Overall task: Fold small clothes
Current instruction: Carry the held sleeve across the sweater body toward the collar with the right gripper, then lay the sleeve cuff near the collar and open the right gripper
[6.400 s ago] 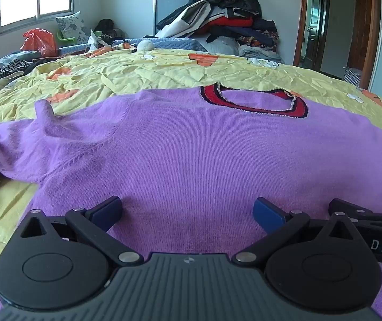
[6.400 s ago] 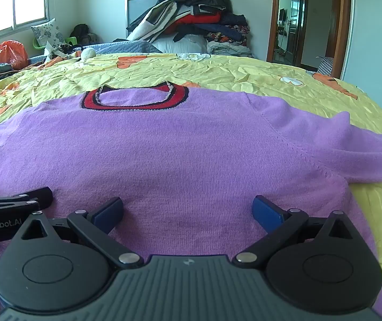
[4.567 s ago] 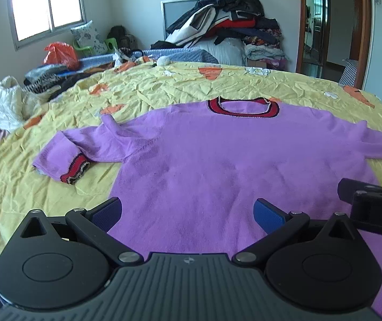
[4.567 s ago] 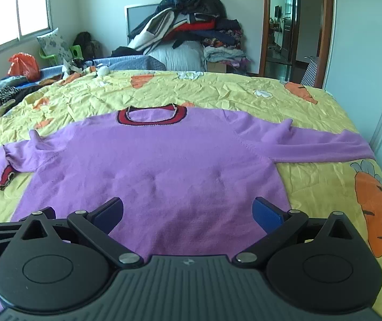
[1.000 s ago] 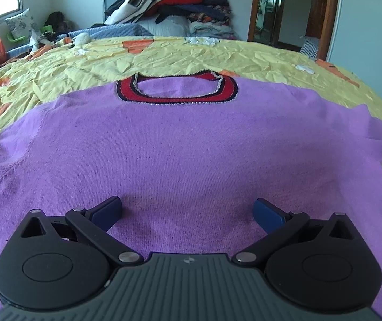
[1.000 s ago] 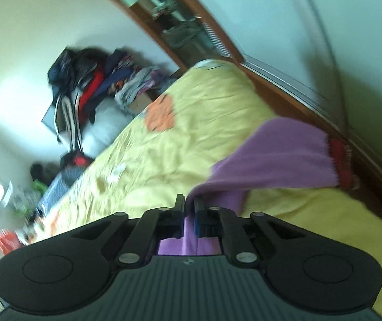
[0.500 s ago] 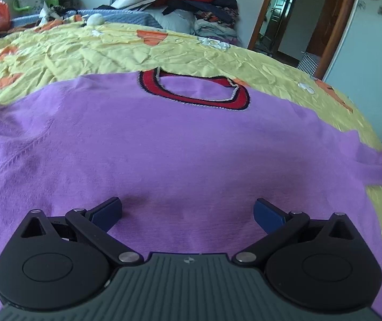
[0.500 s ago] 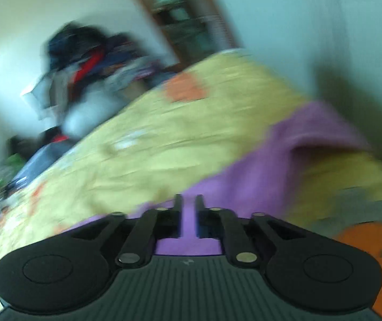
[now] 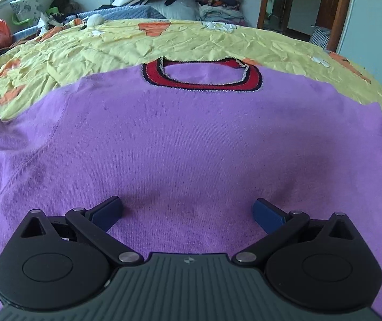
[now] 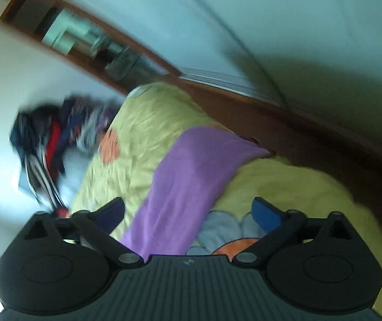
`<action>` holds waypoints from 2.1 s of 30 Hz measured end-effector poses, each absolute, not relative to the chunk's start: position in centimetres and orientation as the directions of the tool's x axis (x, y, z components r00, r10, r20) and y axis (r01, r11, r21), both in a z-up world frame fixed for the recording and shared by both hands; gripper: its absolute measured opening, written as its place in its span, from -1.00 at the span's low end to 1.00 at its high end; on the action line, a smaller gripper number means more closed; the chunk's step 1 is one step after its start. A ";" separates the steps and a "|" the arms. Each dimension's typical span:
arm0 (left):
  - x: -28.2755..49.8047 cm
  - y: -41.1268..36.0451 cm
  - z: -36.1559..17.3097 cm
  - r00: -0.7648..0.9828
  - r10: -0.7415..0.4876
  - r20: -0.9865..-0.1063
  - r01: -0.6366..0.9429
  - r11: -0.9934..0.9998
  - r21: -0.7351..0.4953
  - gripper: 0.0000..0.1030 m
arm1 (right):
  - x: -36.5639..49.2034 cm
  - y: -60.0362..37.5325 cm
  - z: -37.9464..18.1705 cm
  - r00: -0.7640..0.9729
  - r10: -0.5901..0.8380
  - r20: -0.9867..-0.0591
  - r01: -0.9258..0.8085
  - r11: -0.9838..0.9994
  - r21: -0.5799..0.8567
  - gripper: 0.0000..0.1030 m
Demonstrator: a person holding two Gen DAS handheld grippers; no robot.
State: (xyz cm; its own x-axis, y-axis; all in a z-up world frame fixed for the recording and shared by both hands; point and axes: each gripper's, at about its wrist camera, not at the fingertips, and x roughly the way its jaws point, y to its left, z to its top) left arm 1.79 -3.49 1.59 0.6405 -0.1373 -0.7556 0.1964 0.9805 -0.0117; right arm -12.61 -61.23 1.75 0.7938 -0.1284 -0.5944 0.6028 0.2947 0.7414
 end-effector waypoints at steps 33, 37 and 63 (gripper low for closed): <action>-1.5 6.1 6.2 0.731 -0.132 -0.670 0.091 0.991 -0.096 1.00 | 2.9 -24.5 3.3 0.764 0.296 -0.574 0.127 0.802 0.584 -0.92; -1.5 7.2 5.6 0.717 -0.116 -0.687 0.061 0.993 -0.104 1.00 | 4.1 -18.1 1.6 0.714 0.343 -0.610 0.057 0.840 0.539 -0.92; -2.2 11.4 3.5 0.689 -0.124 -0.714 0.000 0.985 -0.171 1.00 | 7.7 -29.2 1.7 0.703 0.393 -0.593 0.232 0.661 0.714 -0.32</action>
State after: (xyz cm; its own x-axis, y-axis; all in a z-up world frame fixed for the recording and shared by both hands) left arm -2.23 11.36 3.54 0.6887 -0.1243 -0.7143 0.0003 0.9852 -0.1711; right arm 7.65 -29.16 1.74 0.7029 0.3932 -0.5927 0.2321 0.6609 0.7137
